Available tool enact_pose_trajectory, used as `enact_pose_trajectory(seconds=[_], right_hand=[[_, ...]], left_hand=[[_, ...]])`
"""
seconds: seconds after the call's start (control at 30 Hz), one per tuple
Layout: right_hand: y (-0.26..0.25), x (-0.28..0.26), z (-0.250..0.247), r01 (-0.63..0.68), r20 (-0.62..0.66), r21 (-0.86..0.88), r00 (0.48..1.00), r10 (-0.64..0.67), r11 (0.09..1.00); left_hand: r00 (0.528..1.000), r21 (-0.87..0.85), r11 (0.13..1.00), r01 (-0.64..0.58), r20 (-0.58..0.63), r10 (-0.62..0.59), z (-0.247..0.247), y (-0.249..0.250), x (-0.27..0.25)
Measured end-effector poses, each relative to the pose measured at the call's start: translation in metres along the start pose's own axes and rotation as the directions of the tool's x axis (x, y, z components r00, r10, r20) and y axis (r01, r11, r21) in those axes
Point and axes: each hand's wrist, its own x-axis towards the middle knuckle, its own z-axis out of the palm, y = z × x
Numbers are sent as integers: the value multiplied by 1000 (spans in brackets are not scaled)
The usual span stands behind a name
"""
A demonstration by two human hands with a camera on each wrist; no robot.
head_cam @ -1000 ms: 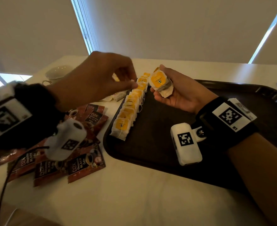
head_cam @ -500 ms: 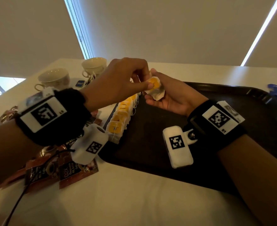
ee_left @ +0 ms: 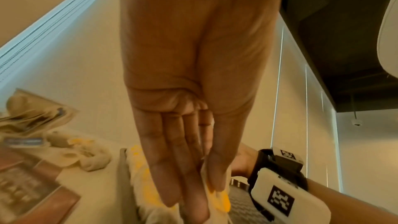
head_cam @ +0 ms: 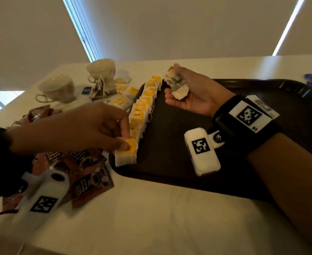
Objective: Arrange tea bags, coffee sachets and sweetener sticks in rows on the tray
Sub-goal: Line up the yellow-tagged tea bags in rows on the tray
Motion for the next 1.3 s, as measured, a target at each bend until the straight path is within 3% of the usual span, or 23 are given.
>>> enact_pose_trajectory(seconds=[0.1, 0.17, 0.27, 0.4, 0.5, 0.6, 0.9, 1.1, 1.13, 1.2, 1.3], right_hand=[[0, -1, 0, 3, -6, -8, 1000, -3, 1000], [0, -1, -1, 3, -14, -12, 1000, -3, 1000], [-1, -1, -2, 3, -24, -14, 1000, -3, 1000], [-2, -1, -2, -1, -30, -3, 1000, 1, 1000], [-1, 0, -1, -1, -38, 0, 999, 1, 1000], [-1, 0, -1, -4, -34, 10, 999, 4, 1000], [-2, -2, -1, -20, -30, 28, 999, 21, 999], [-2, -3, 0, -27, 5, -4, 1000, 27, 1000], [-3, -3, 0, -24, 13, -12, 1000, 24, 1000], [-2, -3, 0, -19, 38, -15, 999, 20, 1000], [-3, -3, 1, -7, 117, 0, 993, 7, 1000]], left_hand=[[998, 10, 999, 44, 39, -45, 3, -8, 3], [999, 116, 992, 51, 11, -53, 4, -12, 5], [996, 394, 919, -9, -78, 43, 5, -14, 9], [982, 516, 852, -83, -101, 157, 6, -14, 8], [954, 546, 806, -229, -38, 297, 4, -13, 1], [944, 597, 747, -294, 57, 326, 5, -20, 0], [967, 505, 826, -251, 168, 191, 11, -29, 7], [959, 650, 709, -275, 238, 153, 3, -24, 14], [963, 639, 720, -270, 202, 181, -4, -16, 13], [953, 517, 821, -243, -29, 300, -20, 2, 13], [889, 392, 904, -173, -332, 314, -41, 20, 28]])
